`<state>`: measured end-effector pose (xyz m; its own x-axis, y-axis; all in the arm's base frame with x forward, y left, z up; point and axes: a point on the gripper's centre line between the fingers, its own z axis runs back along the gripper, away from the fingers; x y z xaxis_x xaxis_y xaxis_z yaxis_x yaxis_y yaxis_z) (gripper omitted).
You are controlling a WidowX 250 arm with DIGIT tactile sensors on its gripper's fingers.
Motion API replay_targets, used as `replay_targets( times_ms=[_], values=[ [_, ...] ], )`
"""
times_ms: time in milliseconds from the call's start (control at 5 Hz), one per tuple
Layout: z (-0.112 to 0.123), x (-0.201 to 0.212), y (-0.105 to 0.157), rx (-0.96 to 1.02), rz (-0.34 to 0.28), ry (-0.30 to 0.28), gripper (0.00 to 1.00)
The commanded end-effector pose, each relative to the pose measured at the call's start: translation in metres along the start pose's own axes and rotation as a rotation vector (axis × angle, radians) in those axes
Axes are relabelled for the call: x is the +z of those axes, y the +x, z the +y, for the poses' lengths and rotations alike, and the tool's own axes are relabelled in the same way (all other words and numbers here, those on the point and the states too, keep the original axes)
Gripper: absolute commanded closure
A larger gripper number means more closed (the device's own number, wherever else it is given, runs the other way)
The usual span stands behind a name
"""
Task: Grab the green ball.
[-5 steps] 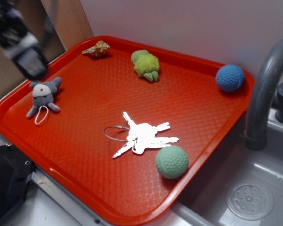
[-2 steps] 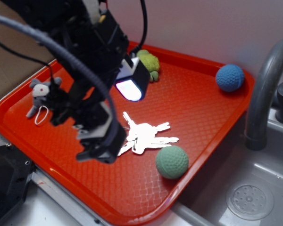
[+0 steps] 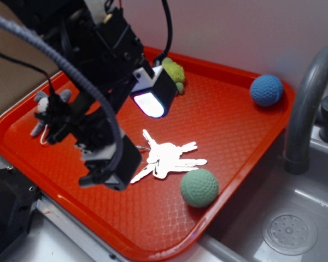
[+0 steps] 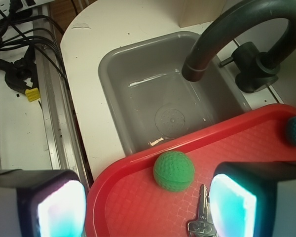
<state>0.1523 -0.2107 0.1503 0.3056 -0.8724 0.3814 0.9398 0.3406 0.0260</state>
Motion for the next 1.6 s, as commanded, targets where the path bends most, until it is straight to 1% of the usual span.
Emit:
replay_targets(
  times_ms=[0, 200, 400, 600, 800, 1000, 1200, 1400],
  values=[
    [0.009, -0.015, -0.023, 0.005, 0.045, 0.028, 0.0],
    [0.022, -0.042, -0.027, 0.001, 0.086, 0.013, 0.0],
    [0.023, -0.075, -0.036, -0.036, 0.129, -0.013, 0.0],
    [0.018, -0.095, -0.038, -0.064, 0.144, -0.045, 0.0],
    [0.009, -0.105, -0.033, -0.084, 0.12, -0.077, 0.0],
    [0.004, -0.101, -0.029, -0.091, 0.079, -0.05, 1.0],
    [0.006, -0.092, -0.025, -0.084, 0.038, -0.038, 1.0],
    [0.007, -0.075, -0.028, -0.043, 0.072, -0.04, 1.0]
  ],
)
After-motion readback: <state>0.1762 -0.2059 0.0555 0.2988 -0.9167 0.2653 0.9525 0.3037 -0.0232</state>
